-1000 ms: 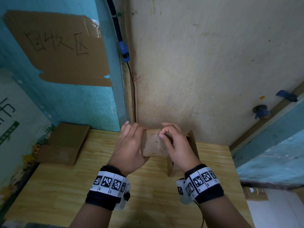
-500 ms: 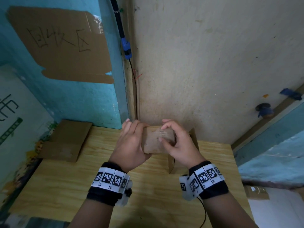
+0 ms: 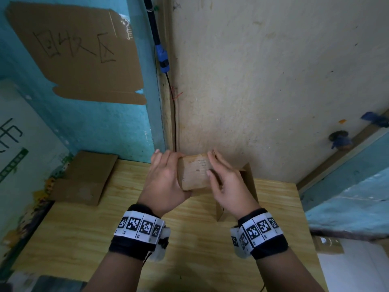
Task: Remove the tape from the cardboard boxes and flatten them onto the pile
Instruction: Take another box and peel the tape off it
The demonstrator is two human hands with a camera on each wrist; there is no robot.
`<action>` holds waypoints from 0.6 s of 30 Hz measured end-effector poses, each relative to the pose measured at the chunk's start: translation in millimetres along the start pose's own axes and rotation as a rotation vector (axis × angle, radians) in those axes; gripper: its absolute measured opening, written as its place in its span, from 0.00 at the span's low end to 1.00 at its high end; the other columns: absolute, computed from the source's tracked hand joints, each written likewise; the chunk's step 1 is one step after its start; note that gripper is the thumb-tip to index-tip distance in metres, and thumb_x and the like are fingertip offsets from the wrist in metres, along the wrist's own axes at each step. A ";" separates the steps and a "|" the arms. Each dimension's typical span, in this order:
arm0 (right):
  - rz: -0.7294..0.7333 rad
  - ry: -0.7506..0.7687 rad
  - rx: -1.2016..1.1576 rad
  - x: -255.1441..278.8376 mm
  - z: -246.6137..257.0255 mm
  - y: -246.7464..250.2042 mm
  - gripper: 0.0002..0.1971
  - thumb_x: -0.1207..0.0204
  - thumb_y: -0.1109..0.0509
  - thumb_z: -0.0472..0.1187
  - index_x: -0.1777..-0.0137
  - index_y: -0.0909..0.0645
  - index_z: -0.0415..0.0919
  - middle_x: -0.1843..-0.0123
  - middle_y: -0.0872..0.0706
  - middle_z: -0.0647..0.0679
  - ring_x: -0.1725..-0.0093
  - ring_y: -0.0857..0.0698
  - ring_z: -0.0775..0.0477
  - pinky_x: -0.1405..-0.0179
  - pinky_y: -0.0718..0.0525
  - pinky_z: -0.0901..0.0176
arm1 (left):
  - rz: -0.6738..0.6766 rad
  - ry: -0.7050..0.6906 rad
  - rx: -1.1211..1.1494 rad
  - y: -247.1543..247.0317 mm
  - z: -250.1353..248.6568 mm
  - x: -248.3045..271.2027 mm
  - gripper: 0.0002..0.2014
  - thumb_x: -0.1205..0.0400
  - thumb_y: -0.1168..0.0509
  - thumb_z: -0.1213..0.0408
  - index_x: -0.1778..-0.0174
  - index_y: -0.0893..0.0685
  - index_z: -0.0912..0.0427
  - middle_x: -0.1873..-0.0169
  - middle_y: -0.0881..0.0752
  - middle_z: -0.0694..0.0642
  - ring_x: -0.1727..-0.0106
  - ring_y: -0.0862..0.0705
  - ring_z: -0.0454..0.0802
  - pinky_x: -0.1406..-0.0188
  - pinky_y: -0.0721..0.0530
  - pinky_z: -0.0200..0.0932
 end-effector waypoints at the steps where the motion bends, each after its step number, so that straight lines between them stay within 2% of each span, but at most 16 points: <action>1: -0.021 0.015 0.007 -0.3 -2.0 0.6 0.29 0.12 0.34 0.41 0.12 0.36 0.42 0.09 0.40 0.46 0.12 0.43 0.59 0.14 0.36 0.62 | 0.006 -0.003 -0.010 0.5 -0.4 0.5 0.47 0.44 0.29 0.31 0.33 0.22 0.58 0.45 0.22 0.49 0.39 0.25 0.51 0.18 0.40 0.56; 4: 0.015 -0.014 -0.116 -0.7 -9.7 1.2 0.31 0.15 0.29 0.41 0.14 0.33 0.42 0.11 0.37 0.46 0.12 0.40 0.58 0.19 0.32 0.70 | 0.019 -0.013 -0.025 1.1 -1.1 3.3 0.47 0.43 0.33 0.29 0.33 0.22 0.58 0.44 0.21 0.50 0.38 0.25 0.51 0.17 0.41 0.57; 5: 0.044 -0.024 -0.165 -1.1 -11.7 0.4 0.33 0.17 0.27 0.41 0.14 0.34 0.43 0.11 0.38 0.46 0.11 0.41 0.58 0.20 0.31 0.70 | 0.014 -0.015 -0.023 1.0 0.0 3.9 0.46 0.42 0.33 0.30 0.33 0.22 0.58 0.44 0.21 0.50 0.39 0.25 0.51 0.18 0.41 0.57; 8: 0.067 -0.023 -0.208 -3.3 -15.1 -1.3 0.35 0.19 0.24 0.43 0.14 0.34 0.44 0.11 0.36 0.45 0.12 0.41 0.60 0.17 0.29 0.60 | 0.008 -0.023 -0.042 -0.4 3.0 2.9 0.45 0.42 0.26 0.34 0.34 0.22 0.58 0.45 0.21 0.51 0.39 0.24 0.52 0.18 0.42 0.55; 9: 0.057 -0.022 -0.208 -4.3 -14.7 -1.0 0.35 0.19 0.24 0.43 0.14 0.33 0.44 0.11 0.36 0.44 0.12 0.41 0.60 0.18 0.29 0.62 | 0.004 -0.025 -0.051 -1.4 3.6 2.1 0.45 0.43 0.23 0.36 0.34 0.22 0.59 0.45 0.21 0.51 0.39 0.24 0.53 0.18 0.42 0.55; 12: 0.010 -0.004 -0.110 -5.3 -10.8 -1.1 0.31 0.18 0.25 0.44 0.16 0.30 0.44 0.13 0.33 0.42 0.15 0.37 0.59 0.25 0.29 0.76 | -0.028 -0.025 -0.073 -1.9 4.3 0.3 0.44 0.44 0.20 0.38 0.35 0.21 0.60 0.46 0.21 0.51 0.41 0.23 0.54 0.18 0.41 0.56; 14: -0.030 0.057 -0.009 -3.5 -5.7 -2.8 0.26 0.16 0.28 0.44 0.19 0.25 0.41 0.15 0.31 0.39 0.16 0.33 0.55 0.26 0.30 0.79 | -0.036 -0.015 -0.066 -0.9 4.2 -0.6 0.45 0.44 0.21 0.37 0.36 0.20 0.60 0.47 0.21 0.51 0.41 0.23 0.53 0.19 0.40 0.58; 16: -0.091 0.120 0.055 -1.3 -2.6 -2.9 0.22 0.14 0.30 0.43 0.22 0.20 0.40 0.18 0.25 0.37 0.18 0.26 0.50 0.22 0.24 0.67 | -0.028 -0.012 -0.060 0.3 2.5 -0.4 0.46 0.45 0.26 0.33 0.36 0.21 0.60 0.47 0.21 0.51 0.41 0.23 0.53 0.18 0.40 0.57; 18: -0.177 0.159 0.117 -0.4 -3.3 0.2 0.18 0.14 0.31 0.41 0.26 0.16 0.39 0.23 0.18 0.36 0.24 0.18 0.48 0.24 0.19 0.56 | -0.020 -0.015 -0.061 1.4 -0.2 1.3 0.48 0.45 0.31 0.30 0.36 0.20 0.60 0.47 0.20 0.50 0.41 0.23 0.53 0.18 0.41 0.57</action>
Point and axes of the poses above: each hand's wrist, its own x-axis away from the middle knuckle, its own y-axis out of the back of the hand, z = x × y, the point moved 4 cm from there along -x, towards the middle knuckle
